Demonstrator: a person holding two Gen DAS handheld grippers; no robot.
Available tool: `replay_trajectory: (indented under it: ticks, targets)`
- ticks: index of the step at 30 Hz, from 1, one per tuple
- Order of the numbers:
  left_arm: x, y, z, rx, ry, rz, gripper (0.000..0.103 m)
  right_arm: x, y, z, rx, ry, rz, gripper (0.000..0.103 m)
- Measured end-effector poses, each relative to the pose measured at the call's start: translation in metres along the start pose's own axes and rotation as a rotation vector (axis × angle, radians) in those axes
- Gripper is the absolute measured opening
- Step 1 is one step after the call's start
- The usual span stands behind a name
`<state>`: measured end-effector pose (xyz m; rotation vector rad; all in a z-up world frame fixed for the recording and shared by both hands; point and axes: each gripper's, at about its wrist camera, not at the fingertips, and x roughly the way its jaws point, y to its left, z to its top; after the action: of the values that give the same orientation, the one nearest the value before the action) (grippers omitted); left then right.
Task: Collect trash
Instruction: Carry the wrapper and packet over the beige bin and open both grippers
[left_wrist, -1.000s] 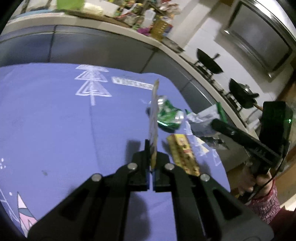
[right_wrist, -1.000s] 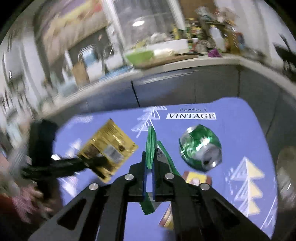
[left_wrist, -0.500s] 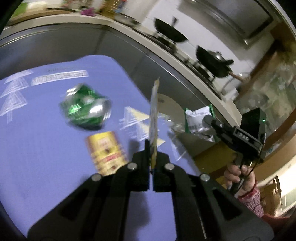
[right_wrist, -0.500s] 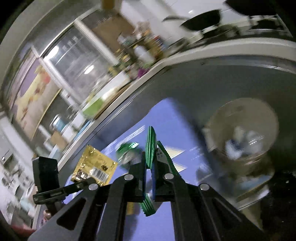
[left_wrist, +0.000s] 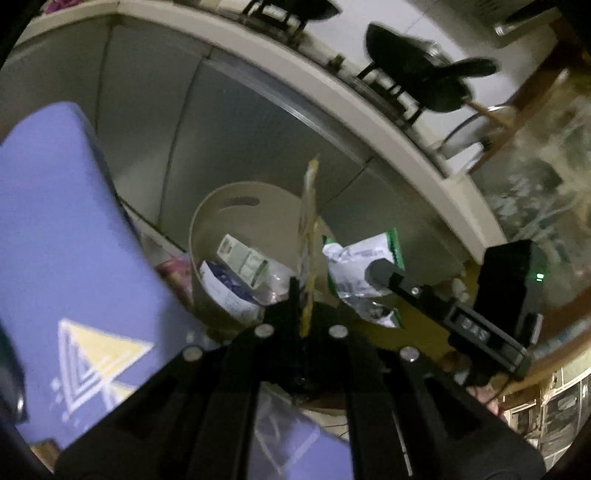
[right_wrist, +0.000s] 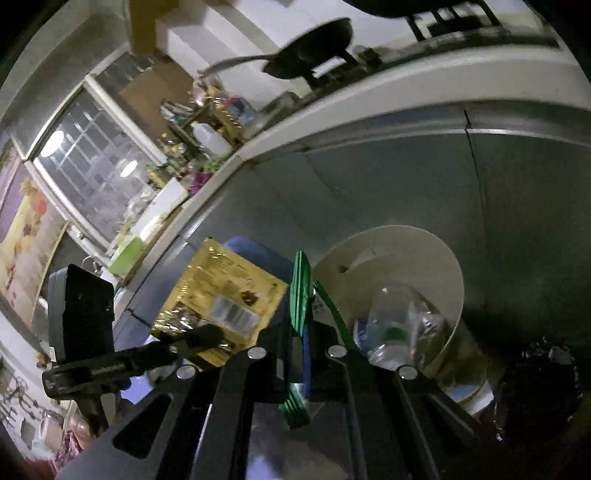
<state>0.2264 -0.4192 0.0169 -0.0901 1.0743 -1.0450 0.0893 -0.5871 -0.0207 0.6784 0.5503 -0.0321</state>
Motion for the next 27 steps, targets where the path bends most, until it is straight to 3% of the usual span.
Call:
replay_trajectory:
  ticks: [5, 7, 9, 16, 20, 23, 25, 27]
  targets:
    - [0.053, 0.008, 0.008, 0.004, 0.051, 0.099, 0.003, 0.031, -0.031, 0.013, 0.042, 0.019, -0.034, 0.002]
    - [0.068, 0.015, 0.009, -0.025, 0.075, 0.123, 0.018, 0.042, -0.041, 0.015, 0.053, 0.025, -0.067, 0.003]
    - [0.078, 0.024, 0.007, -0.078, 0.081, 0.127, 0.025, 0.053, -0.049, 0.017, 0.053, 0.036, -0.1, 0.003]
    - [0.073, 0.018, 0.005, -0.065, 0.06, 0.128, 0.047, 0.065, -0.06, 0.006, 0.058, 0.084, -0.109, 0.006]
    - [0.056, 0.011, 0.004, -0.079, 0.036, 0.094, 0.048, 0.064, -0.06, 0.004, 0.072, 0.107, -0.115, 0.01]
    - [0.042, 0.005, 0.0, -0.08, 0.018, 0.071, 0.049, 0.065, -0.061, 0.007, 0.088, 0.124, -0.1, 0.025]
    - [0.036, -0.001, -0.003, -0.061, 0.016, 0.069, 0.049, 0.066, -0.062, 0.008, 0.102, 0.134, -0.109, 0.06]
    - [0.028, -0.007, -0.006, -0.044, 0.009, 0.07, 0.049, 0.061, -0.057, 0.009, 0.095, 0.119, -0.11, 0.062]
